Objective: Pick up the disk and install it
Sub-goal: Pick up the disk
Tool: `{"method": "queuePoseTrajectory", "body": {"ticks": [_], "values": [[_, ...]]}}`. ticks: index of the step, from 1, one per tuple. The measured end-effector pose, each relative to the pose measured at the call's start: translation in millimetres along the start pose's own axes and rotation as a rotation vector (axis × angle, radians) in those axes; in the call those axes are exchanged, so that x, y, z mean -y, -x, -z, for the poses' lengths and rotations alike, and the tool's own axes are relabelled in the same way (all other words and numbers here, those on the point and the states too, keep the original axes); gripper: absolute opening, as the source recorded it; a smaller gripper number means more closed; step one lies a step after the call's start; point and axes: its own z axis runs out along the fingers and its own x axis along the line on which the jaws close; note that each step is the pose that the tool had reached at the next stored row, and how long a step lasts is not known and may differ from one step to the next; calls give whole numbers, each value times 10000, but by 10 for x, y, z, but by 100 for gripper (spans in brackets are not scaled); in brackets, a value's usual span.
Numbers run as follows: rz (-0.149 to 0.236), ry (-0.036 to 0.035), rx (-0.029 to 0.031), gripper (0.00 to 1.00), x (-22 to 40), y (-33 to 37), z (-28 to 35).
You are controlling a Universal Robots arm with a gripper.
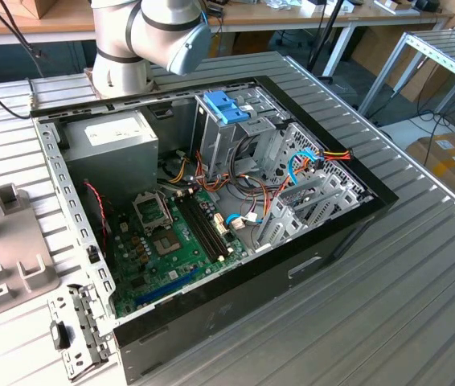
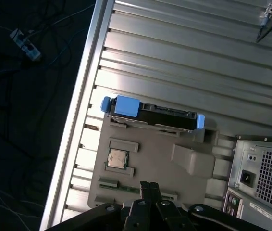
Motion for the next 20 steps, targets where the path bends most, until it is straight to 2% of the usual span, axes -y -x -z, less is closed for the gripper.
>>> {"method": "queuePoseTrajectory", "body": {"ticks": [15, 20], "values": [[1008, 25, -45, 11, 0, 0, 0], [1240, 30, -55, 11, 0, 0, 0]]}}
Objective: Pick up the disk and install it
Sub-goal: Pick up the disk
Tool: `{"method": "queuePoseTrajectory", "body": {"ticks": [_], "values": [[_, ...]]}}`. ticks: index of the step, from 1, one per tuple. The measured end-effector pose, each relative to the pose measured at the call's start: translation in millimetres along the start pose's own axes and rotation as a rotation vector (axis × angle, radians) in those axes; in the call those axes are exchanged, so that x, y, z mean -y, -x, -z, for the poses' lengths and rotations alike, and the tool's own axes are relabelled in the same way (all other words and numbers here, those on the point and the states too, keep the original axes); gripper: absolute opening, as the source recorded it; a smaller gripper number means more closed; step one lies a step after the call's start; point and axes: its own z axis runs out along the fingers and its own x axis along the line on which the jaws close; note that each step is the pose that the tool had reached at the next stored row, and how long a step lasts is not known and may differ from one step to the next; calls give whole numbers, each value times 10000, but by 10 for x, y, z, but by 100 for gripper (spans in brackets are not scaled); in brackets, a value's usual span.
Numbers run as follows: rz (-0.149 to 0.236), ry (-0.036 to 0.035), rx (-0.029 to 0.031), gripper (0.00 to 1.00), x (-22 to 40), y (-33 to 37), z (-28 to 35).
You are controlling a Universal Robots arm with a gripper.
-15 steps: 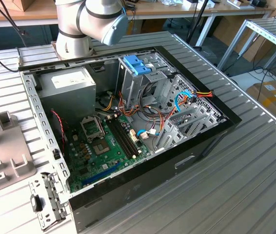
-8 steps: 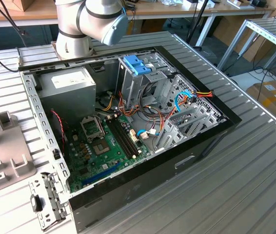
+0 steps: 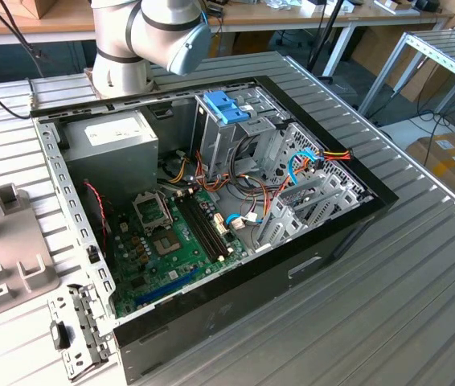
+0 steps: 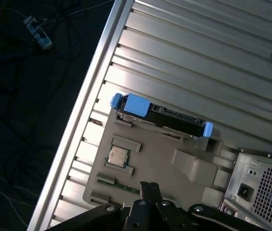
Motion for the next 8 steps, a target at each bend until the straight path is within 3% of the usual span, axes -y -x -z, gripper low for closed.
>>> {"method": "queuePoseTrajectory", "body": {"ticks": [8], "values": [[450, 11, -20, 11, 0, 0, 0]]}}
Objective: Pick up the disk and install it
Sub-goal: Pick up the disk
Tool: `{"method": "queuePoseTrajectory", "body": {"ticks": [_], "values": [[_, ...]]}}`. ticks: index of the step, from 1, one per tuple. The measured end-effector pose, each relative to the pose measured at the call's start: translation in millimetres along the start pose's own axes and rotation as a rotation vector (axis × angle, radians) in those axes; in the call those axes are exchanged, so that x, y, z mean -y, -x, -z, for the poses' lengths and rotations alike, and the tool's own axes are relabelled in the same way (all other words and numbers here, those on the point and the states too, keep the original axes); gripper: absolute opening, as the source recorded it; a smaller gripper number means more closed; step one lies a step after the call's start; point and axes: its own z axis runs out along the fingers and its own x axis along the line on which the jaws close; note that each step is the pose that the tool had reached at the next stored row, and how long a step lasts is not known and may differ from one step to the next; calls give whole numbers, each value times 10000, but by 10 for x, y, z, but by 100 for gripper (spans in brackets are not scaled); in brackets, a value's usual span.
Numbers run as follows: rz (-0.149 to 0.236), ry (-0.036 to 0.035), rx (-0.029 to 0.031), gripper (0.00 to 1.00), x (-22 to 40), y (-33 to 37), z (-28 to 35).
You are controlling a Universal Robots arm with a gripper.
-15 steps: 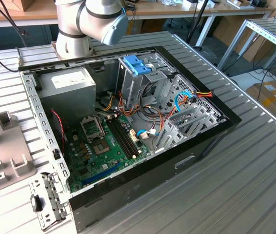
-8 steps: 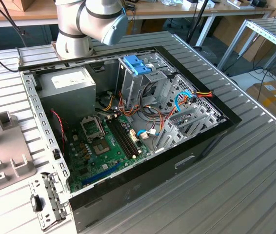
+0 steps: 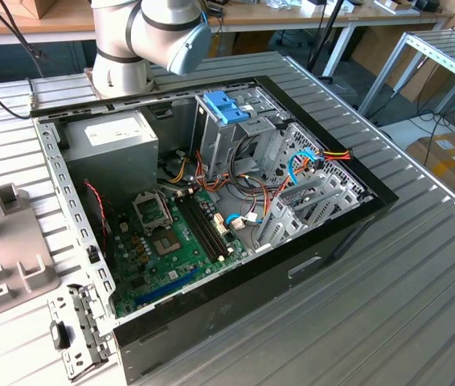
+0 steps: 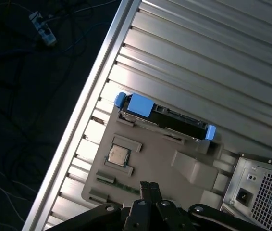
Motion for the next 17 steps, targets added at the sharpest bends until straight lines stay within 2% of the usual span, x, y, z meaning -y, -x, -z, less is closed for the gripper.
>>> {"method": "queuePoseTrajectory", "body": {"ticks": [17], "values": [[605, 15, -27, 11, 0, 0, 0]]}}
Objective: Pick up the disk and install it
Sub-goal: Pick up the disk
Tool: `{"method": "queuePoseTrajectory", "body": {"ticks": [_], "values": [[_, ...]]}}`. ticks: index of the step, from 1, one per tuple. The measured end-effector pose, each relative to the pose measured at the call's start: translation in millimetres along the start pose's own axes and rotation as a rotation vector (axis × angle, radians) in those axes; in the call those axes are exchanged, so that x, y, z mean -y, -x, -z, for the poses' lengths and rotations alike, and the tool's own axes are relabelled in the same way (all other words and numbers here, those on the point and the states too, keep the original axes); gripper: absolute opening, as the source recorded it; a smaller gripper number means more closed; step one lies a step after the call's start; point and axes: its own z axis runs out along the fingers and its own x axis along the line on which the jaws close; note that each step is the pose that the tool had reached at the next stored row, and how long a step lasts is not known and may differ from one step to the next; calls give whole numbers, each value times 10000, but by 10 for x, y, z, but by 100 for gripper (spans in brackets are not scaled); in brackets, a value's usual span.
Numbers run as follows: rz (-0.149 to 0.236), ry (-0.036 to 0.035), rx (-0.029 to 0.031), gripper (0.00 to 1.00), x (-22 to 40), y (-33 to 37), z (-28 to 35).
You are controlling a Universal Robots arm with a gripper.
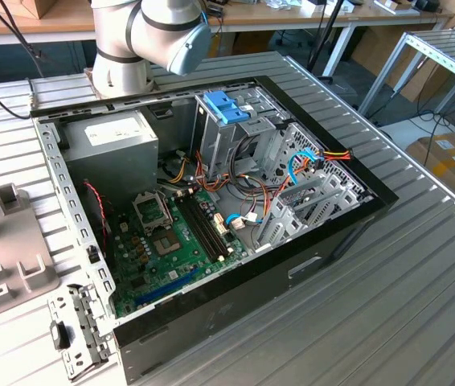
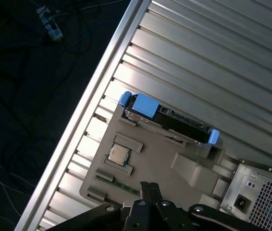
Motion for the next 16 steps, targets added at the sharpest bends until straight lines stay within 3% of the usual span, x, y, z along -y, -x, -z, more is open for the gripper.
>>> {"method": "queuePoseTrajectory", "body": {"ticks": [16], "values": [[770, 19, -34, 11, 0, 0, 0]]}}
